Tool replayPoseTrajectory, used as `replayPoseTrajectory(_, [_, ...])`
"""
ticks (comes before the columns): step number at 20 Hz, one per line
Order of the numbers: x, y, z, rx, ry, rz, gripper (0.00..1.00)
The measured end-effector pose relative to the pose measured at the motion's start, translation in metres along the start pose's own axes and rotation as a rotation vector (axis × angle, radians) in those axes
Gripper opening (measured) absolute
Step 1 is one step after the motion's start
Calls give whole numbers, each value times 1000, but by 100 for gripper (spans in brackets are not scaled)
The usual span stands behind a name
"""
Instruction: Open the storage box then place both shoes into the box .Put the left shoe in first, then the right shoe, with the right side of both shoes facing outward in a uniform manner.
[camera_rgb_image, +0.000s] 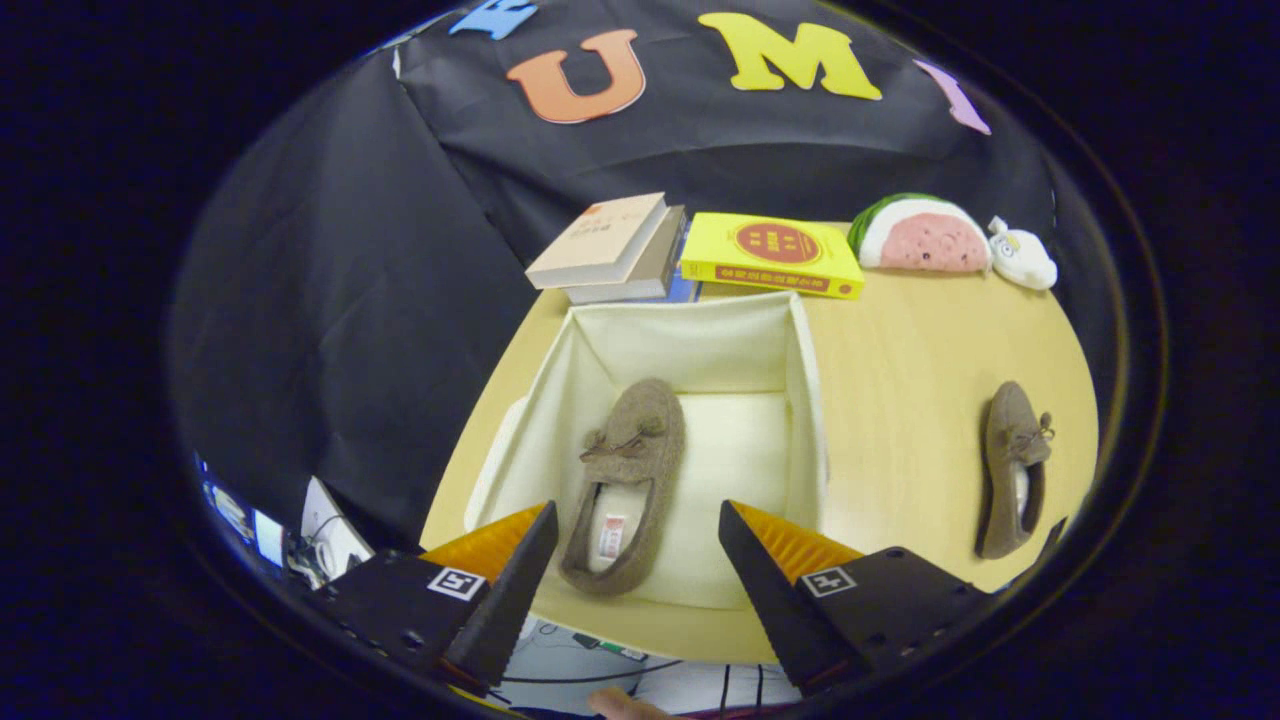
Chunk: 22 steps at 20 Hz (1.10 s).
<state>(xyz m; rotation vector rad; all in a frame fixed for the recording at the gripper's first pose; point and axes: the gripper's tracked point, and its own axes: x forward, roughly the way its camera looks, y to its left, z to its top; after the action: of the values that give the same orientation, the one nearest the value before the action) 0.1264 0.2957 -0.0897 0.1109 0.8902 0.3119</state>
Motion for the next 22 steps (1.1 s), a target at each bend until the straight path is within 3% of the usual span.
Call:
replayPoseTrajectory(6, [-63, -59, 4, -25, -55, -50, 96])
replayPoseTrajectory(10, [-85, -133, 1, -1, -63, -162, 96])
replayPoseTrajectory(17, [-88, -261, -19, 42, 14, -337, 96])
replayPoseTrajectory(22, [-68, -338, -32, 106, 66, -366, 96])
